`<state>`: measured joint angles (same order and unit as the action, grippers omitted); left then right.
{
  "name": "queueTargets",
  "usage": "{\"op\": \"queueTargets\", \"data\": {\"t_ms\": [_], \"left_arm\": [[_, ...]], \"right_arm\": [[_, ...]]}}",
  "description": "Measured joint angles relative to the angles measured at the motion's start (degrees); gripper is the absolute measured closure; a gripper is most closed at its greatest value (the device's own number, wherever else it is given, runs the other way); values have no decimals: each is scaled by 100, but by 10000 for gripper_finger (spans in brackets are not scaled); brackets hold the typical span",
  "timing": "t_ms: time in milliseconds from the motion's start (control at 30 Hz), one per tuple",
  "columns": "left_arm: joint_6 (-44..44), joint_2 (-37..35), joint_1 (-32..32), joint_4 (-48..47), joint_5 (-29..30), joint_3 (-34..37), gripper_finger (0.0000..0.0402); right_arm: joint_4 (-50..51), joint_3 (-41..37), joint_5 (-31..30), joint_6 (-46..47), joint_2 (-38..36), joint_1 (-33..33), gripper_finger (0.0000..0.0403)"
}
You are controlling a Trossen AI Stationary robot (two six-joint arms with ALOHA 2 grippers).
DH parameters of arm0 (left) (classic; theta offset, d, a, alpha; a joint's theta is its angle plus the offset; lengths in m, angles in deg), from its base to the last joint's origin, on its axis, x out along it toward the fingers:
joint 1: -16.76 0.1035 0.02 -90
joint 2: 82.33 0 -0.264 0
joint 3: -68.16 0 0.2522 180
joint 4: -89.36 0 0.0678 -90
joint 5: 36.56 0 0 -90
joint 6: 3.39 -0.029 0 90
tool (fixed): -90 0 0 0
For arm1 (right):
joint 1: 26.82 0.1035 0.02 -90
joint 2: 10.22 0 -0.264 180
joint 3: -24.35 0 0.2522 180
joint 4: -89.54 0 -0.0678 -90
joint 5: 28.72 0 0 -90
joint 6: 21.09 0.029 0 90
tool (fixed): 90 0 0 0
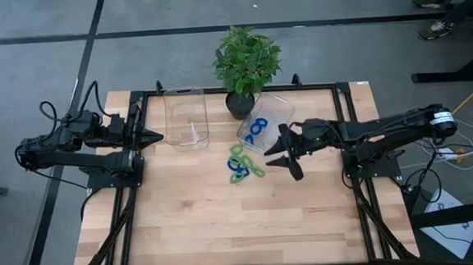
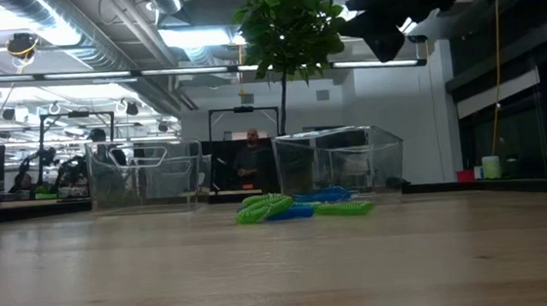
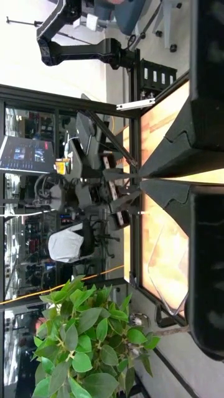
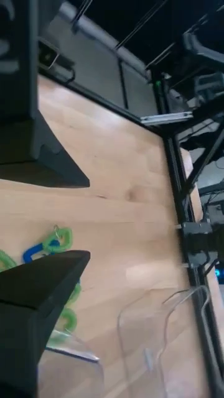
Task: Sort spring keychains
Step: Put the blue spring keychain into the right transparent bin
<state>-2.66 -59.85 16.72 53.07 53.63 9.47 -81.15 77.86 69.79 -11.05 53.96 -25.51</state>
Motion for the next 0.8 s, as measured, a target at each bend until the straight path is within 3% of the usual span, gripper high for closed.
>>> {"op": "queueTargets", "data": {"t_ms": [400, 800], "left_arm": [[-2, 0, 0, 0, -1, 0, 389], [-1, -1, 0, 0, 0, -2, 390]], "right_arm": [[410, 115, -532, -329, 42, 568, 231], [2857, 2081, -701, -596, 1495, 957, 231]]}}
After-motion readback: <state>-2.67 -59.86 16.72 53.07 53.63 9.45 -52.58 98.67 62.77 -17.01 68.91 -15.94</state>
